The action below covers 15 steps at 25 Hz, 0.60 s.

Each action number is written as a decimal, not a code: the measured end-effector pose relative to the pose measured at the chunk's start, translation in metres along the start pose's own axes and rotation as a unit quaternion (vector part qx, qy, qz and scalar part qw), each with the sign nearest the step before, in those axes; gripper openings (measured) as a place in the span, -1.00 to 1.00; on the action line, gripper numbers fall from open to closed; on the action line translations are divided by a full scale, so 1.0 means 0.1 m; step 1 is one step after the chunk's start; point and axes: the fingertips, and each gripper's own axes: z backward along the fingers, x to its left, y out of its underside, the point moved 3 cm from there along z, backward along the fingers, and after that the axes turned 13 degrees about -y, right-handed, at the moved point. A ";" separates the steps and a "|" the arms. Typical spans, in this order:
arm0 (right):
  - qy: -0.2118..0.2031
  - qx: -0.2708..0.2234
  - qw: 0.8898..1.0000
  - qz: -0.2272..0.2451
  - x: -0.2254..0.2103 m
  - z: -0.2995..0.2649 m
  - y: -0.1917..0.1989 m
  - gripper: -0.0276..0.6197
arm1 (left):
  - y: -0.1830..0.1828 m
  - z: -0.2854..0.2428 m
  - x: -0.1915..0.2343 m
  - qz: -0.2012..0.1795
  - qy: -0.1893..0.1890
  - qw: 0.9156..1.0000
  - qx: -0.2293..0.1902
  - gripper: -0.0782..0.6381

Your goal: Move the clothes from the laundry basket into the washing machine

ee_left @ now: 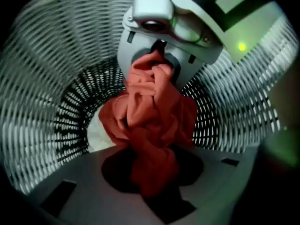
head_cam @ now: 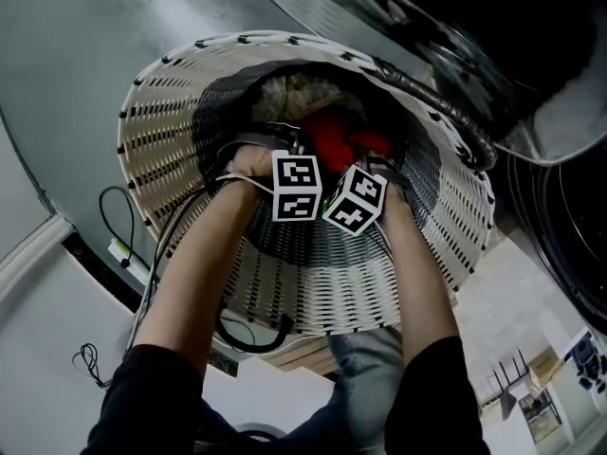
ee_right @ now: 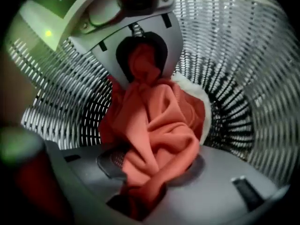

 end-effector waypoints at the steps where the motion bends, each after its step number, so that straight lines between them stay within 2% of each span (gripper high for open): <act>1: 0.006 -0.002 1.000 0.000 -0.03 0.05 -0.02 -0.38 | -0.01 0.03 0.04 0.007 -0.003 1.000 -0.001 -0.41; 6: 0.028 -0.022 0.999 -0.012 -0.09 0.39 -0.14 -0.39 | -0.03 0.31 0.25 0.049 -0.018 0.999 -0.001 -0.41; 15: 0.066 -0.067 0.995 -0.017 0.06 1.22 -0.42 -0.39 | -0.07 1.12 0.47 0.089 -0.040 0.995 -0.010 -0.41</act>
